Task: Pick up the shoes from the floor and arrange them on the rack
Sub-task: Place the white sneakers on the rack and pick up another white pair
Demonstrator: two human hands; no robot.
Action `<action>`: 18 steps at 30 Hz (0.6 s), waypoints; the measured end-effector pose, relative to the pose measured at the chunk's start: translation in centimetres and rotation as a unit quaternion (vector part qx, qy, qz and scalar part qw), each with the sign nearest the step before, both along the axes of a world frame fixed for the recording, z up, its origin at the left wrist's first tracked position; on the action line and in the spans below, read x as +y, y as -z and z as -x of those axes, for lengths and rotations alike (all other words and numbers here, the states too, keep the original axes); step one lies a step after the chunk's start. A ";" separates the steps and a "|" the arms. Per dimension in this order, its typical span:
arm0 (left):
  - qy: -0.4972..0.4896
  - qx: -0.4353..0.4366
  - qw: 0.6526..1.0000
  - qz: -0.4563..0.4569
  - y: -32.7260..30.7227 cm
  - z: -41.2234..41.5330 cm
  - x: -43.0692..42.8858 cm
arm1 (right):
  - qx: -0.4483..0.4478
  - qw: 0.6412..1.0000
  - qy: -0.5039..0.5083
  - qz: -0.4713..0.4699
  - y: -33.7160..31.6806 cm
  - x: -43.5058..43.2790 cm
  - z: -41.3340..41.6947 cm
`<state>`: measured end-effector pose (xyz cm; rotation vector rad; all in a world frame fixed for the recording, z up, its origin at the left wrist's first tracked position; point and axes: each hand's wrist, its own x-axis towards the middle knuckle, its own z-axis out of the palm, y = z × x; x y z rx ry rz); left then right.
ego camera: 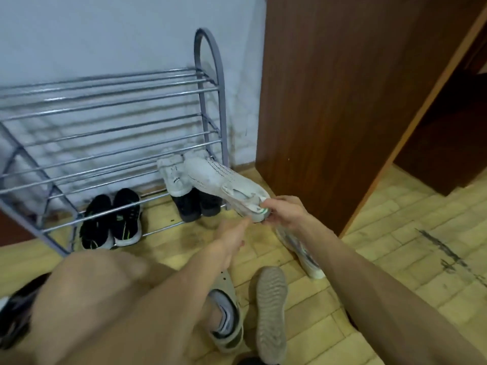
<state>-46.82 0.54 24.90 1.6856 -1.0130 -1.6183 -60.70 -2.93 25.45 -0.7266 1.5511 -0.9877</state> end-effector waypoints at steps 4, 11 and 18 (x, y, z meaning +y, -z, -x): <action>-0.103 0.063 0.985 0.125 -5.1 -3.4 -0.1 | -0.057 0.995 -0.064 0.050 -4.9 0.7 -3.8; -0.217 0.084 0.940 0.250 -13.7 -12.0 2.3 | -0.055 0.963 -0.211 0.158 -13.8 2.0 -11.6; -0.275 0.059 0.919 0.275 -15.8 -22.5 4.5 | 0.171 0.897 -0.328 0.241 -17.4 2.6 -21.9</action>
